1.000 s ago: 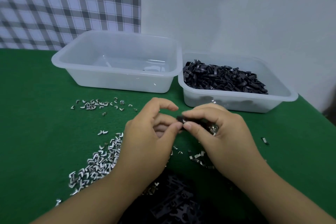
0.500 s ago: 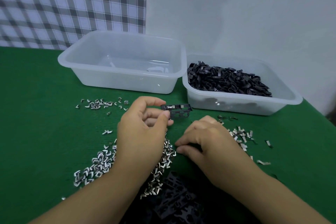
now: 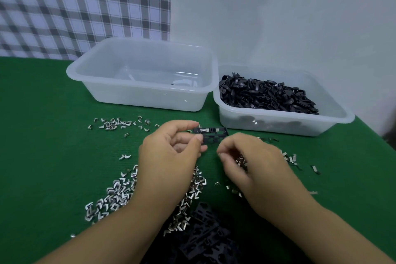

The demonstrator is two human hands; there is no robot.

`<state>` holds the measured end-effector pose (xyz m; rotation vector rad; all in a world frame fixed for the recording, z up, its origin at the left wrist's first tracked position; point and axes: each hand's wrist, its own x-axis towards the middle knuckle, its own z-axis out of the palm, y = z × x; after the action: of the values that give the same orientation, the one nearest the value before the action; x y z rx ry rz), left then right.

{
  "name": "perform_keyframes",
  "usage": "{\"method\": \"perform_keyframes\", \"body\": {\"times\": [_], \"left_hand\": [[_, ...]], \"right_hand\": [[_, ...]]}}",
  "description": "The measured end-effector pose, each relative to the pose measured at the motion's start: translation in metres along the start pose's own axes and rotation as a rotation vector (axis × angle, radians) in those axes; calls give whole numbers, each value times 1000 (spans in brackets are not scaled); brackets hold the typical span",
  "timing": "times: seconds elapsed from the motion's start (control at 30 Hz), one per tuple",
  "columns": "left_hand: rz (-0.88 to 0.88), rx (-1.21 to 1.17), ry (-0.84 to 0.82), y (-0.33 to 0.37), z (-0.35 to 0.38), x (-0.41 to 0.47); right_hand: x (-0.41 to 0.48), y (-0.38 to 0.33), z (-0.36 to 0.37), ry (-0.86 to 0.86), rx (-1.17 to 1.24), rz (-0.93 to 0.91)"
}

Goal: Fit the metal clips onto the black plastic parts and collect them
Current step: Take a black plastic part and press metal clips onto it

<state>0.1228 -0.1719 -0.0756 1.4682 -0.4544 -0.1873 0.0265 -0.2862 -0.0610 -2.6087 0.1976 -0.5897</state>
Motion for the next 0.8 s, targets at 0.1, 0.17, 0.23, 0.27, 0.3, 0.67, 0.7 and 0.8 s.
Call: {"method": "perform_keyframes", "body": {"times": [0.1, 0.17, 0.23, 0.27, 0.3, 0.67, 0.7, 0.8], "left_hand": [[2, 1, -18, 1, 0, -2], [2, 9, -36, 2, 1, -3], [-1, 18, -55, 2, 2, -4], [-1, 23, -64, 1, 3, -4], [1, 24, -73, 2, 3, -5], [34, 80, -136, 3, 3, -9], [34, 81, -140, 3, 3, -9], [35, 82, -159, 4, 3, -10]], "right_hand": [[0, 2, -1, 210, 65, 7], [0, 2, 0, 312, 44, -1], [1, 4, 0, 368, 27, -9], [1, 5, 0, 378, 20, -19], [1, 6, 0, 381, 10, -35], [3, 10, 2, 411, -59, -39], [3, 11, 2, 411, -71, -46], [2, 13, 2, 408, -108, -69]]}}
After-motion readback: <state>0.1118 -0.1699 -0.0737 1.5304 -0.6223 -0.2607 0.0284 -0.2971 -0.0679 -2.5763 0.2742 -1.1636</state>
